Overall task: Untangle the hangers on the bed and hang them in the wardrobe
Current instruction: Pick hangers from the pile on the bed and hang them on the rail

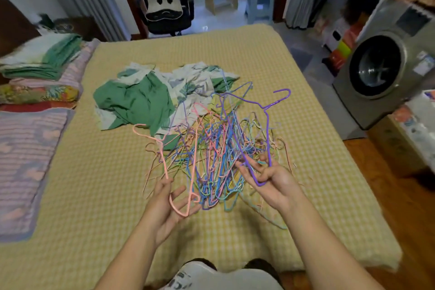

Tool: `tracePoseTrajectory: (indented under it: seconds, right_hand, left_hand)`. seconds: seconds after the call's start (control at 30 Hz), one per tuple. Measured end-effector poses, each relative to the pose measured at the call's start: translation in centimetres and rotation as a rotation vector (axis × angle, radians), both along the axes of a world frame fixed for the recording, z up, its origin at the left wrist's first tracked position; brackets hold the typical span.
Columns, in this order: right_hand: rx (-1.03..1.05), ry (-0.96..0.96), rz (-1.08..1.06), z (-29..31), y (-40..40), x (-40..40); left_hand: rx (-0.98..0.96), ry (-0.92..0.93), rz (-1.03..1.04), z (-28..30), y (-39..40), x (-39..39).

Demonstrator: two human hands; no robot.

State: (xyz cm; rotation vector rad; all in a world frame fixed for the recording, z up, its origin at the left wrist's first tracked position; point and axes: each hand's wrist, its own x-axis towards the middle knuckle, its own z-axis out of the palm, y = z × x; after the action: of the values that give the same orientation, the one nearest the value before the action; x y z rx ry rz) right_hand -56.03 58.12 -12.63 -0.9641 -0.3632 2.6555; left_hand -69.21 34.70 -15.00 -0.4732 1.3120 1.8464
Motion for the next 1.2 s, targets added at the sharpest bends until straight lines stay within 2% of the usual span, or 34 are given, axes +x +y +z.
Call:
tracePoseTrajectory:
  seconds: [0.2, 0.37, 0.47, 0.53, 0.7, 0.83, 0.97, 1.1, 1.2]
  right_hand:
    - [0.243, -0.149, -0.213, 0.8, -4.7, 0.1]
    - [0.47, -0.369, -0.424, 0.3, -10.9, 4.5]
    - [0.467, -0.524, -0.65, -1.6, -17.4, 7.7]
    - [0.44, -0.648, -0.721, -2.3, -22.3, 10.1]
    - [0.379, -0.844, -0.961, -1.1, -32.2, 18.1]
    - [0.239, -0.954, -1.14, -0.5, -41.6, 26.0]
    - [0.047, -1.036, -1.228, -1.0, -50.9, 32.1]
    - [-0.059, -1.174, -1.451, 0.0, -59.5, 40.0]
    - [-0.075, -1.202, -1.637, 2.2, -63.6, 45.6]
  left_hand:
    - [0.18, 0.004, -0.211, 2.1, 0.2, -3.3]
    - [0.199, 0.144, -0.633, 1.8, -0.7, -4.8]
    - [0.145, 0.22, -0.941, 0.7, -1.7, -4.4]
    - [0.122, 0.249, -1.09, 1.0, -3.0, -2.3]
    - [0.12, 0.234, -1.502, 2.6, -4.2, 7.5]
    - [0.16, 0.281, -1.801, 3.7, -6.6, 19.3]
    - [0.161, 0.361, -2.06, 4.5, -10.3, 29.2]
    - [0.232, 0.439, -2.332, 7.2, -15.1, 41.5]
    - [0.352, 0.451, -2.472, 9.2, -18.9, 49.7]
